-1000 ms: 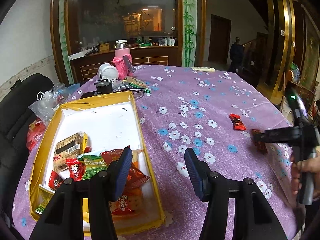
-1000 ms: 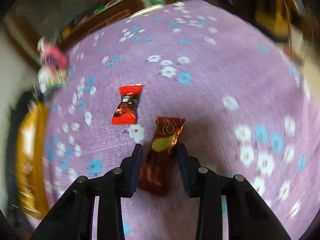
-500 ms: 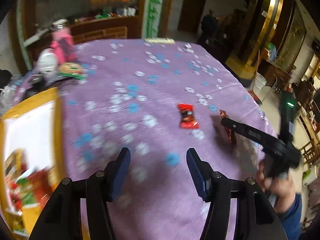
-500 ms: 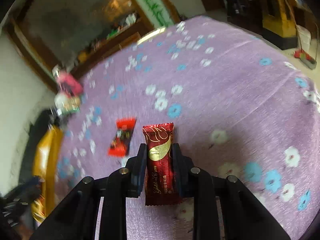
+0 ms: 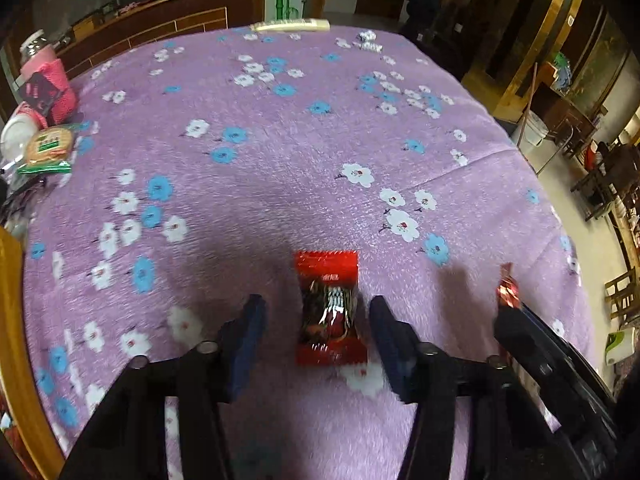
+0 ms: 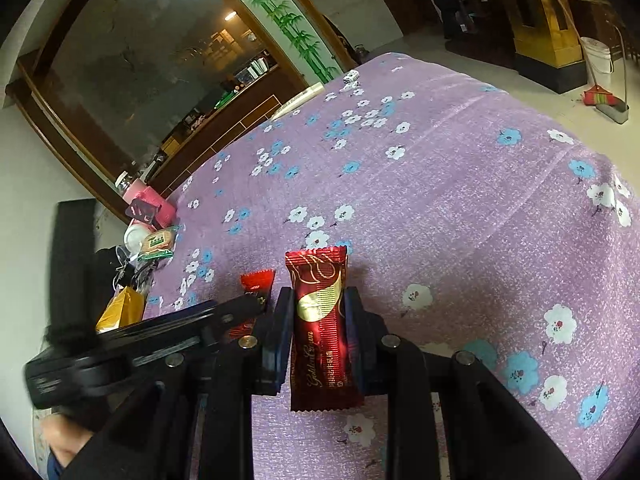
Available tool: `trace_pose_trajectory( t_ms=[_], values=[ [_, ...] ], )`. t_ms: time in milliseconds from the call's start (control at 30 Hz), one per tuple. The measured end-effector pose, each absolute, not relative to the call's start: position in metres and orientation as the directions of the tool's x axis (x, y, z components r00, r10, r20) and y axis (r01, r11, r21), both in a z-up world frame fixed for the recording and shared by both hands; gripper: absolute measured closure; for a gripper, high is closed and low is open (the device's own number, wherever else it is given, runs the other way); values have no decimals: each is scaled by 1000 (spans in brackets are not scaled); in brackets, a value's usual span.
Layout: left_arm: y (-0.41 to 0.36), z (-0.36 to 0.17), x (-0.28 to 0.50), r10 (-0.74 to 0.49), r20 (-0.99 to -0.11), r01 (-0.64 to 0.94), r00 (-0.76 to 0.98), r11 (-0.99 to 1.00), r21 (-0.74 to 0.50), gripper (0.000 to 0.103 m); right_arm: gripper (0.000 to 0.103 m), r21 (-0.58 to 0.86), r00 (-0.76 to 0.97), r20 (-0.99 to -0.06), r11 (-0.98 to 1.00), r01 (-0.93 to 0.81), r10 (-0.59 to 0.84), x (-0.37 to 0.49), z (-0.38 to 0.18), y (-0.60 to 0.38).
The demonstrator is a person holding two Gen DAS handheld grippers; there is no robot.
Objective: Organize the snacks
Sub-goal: 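Grasp a red candy with the left gripper while the right grasps a chocolate bar, then lift and carry the red candy and chocolate bar over the foam box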
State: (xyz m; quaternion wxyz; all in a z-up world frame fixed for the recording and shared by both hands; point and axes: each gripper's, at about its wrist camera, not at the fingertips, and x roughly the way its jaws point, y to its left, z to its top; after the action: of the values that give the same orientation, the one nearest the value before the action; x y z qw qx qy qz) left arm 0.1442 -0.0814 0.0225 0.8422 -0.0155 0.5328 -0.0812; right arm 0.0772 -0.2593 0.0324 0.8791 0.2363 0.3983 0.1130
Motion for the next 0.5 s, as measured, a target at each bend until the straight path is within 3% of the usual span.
trace_pose_trajectory(
  t_ms=[67, 133, 500],
  values=[
    [-83, 19, 148, -141, -890, 115, 433, 988, -101, 58, 79, 503, 657, -648, 864, -11, 385, 76, 32, -260],
    [-84, 19, 146, -118, -884, 124, 453, 990, -68, 71, 79, 503, 654, -650, 864, -13, 388, 76, 32, -260],
    [-34, 18, 85, -56, -865, 103, 499, 995, -5, 72, 79, 453, 614, -664, 883, -122, 426, 73, 34, -235]
  ],
)
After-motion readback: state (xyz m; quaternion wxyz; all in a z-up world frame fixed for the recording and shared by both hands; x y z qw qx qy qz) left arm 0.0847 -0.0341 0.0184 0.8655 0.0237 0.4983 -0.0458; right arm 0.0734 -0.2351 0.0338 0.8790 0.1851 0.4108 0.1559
